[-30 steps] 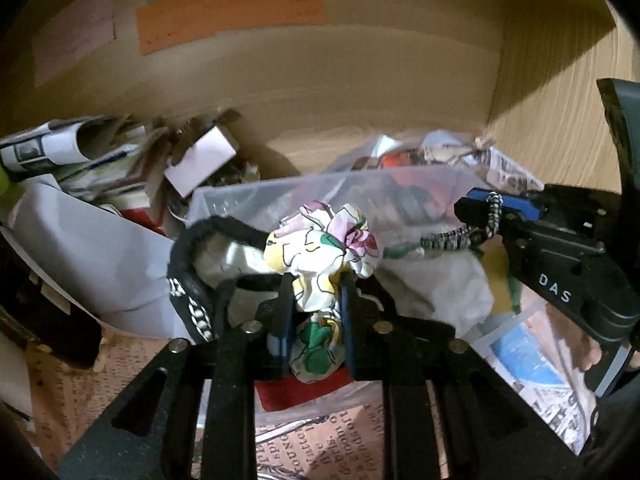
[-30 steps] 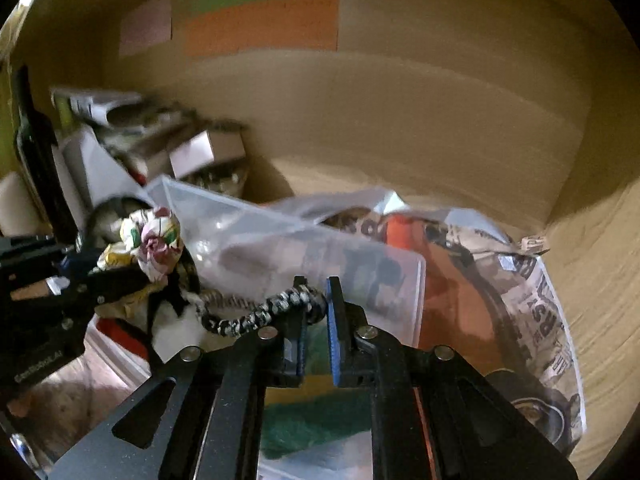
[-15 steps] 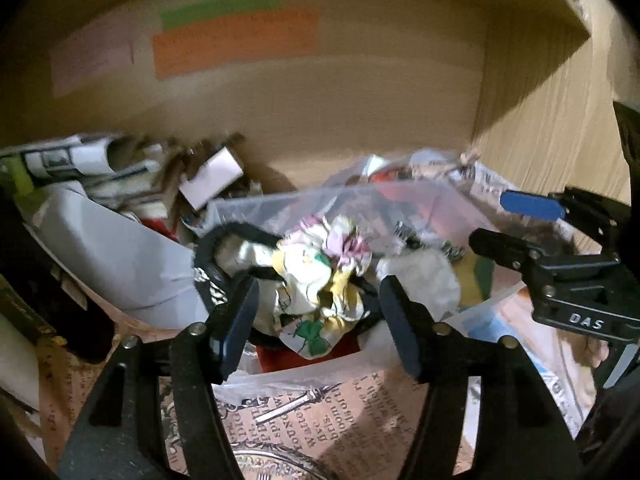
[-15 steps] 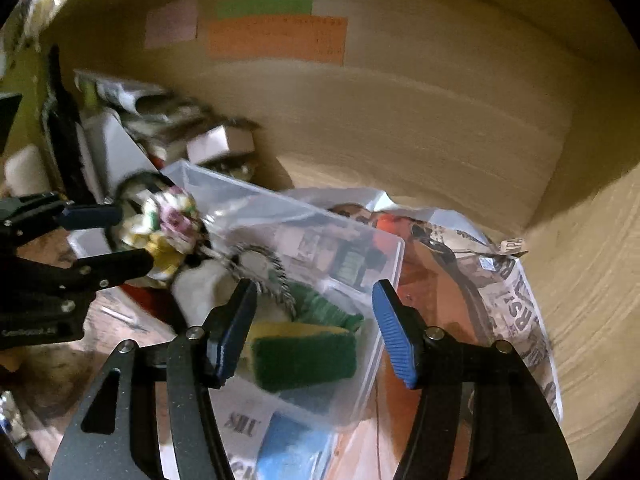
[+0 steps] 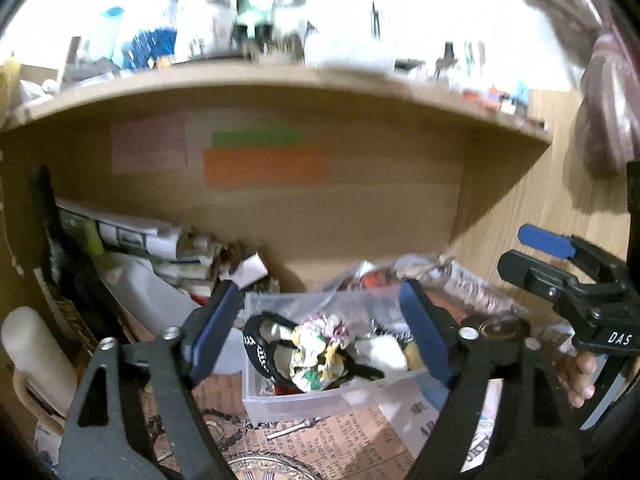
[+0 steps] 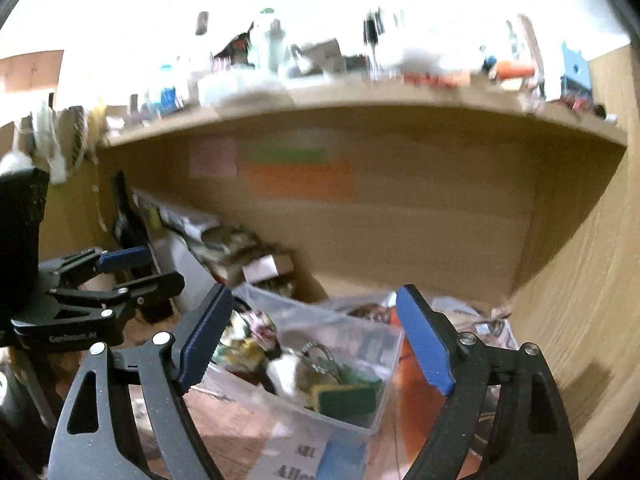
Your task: Organize soft objects
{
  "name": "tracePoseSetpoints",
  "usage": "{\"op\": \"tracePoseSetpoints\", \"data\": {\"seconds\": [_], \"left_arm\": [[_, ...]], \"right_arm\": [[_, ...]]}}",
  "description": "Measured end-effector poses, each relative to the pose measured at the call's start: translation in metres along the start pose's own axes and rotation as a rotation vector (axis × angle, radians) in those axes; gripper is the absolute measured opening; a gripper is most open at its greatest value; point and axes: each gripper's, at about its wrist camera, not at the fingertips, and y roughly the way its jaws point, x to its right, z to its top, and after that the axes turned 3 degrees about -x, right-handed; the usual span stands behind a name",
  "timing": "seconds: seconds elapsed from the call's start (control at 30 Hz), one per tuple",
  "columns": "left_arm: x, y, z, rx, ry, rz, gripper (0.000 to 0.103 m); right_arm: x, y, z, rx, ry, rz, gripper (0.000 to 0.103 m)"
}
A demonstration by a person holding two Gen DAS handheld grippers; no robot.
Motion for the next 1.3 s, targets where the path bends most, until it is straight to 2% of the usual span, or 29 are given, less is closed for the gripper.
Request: {"op": "tracePoseSetpoints", "data": {"seconds": [0.17,0.23,0.5,1.3], "left_arm": [[0.005,-0.025,0.003,0.076,0.014,0.027,0.099],[0.006,-0.033,0.002,0.098,0.018,0.032,0.101],[0.011,-0.047,0.003,0.129,0.023,0.032,0.103],[0.012,-0.041,0.002,0.111,0.022,0.034,0.103]], "right_arm": [[-0.005,-0.012,0.0,0.056,-0.008,0.0,0.095],[-0.007,-0.019,-0.001,0.075,0.0,0.002,0.103],[-0.01,-0.034,-0.002,0.112,0.006,-0.007,0.103],[-0.01,-0.036,-0.003,0.114,0.016,-0.002,0.103]]}}
